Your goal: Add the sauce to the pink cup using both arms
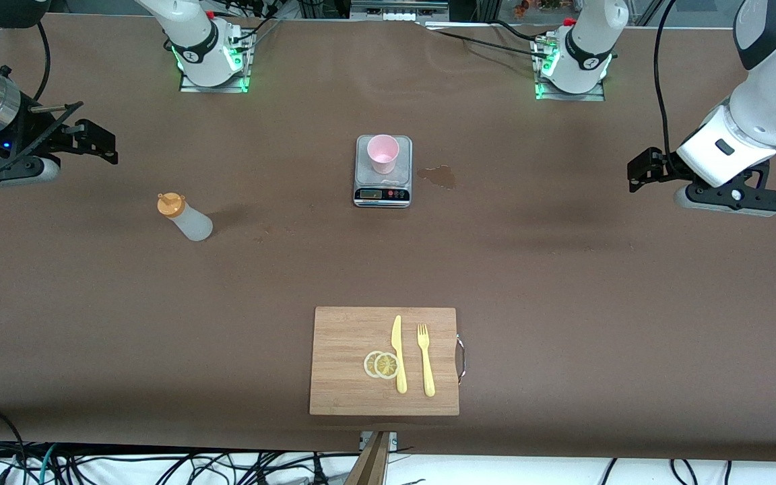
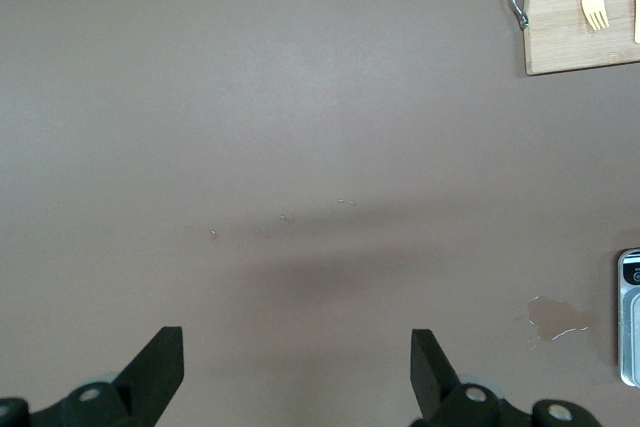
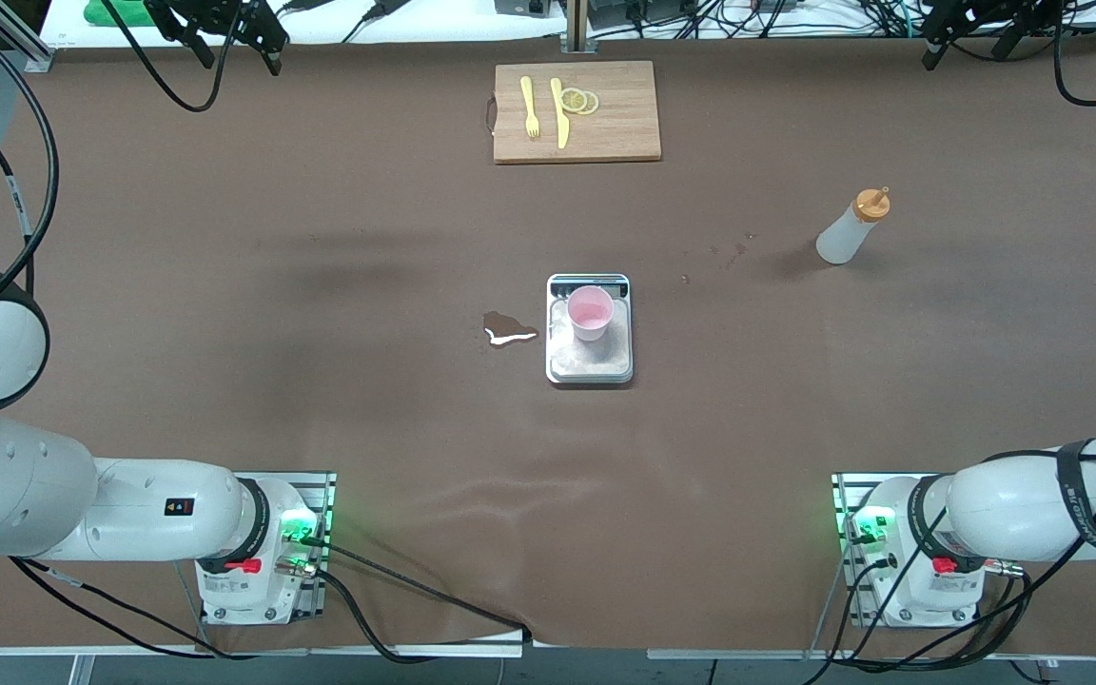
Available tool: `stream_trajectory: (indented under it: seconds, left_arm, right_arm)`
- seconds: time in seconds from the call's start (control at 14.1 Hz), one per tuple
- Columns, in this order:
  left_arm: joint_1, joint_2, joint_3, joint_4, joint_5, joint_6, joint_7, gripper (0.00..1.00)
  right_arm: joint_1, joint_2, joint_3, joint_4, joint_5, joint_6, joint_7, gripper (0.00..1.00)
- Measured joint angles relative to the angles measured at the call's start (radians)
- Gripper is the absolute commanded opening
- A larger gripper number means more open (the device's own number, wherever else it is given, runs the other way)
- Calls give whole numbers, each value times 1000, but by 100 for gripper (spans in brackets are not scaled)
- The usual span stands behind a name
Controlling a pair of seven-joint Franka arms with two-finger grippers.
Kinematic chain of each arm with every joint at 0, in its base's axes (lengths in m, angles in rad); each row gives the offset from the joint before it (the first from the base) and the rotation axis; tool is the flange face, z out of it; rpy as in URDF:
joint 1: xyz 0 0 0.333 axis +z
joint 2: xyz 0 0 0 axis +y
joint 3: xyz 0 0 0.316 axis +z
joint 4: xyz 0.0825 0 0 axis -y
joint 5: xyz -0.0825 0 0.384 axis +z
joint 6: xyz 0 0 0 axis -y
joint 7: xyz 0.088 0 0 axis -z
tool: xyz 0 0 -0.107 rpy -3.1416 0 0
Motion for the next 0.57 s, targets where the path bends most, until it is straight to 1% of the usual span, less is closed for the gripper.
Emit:
stream_trajectory:
  seconds: [0.57]
  left_arm:
    - [0, 0, 0, 0, 0, 0, 0, 100]
  right_arm:
    - [2, 0, 3, 12, 18, 3, 0, 100]
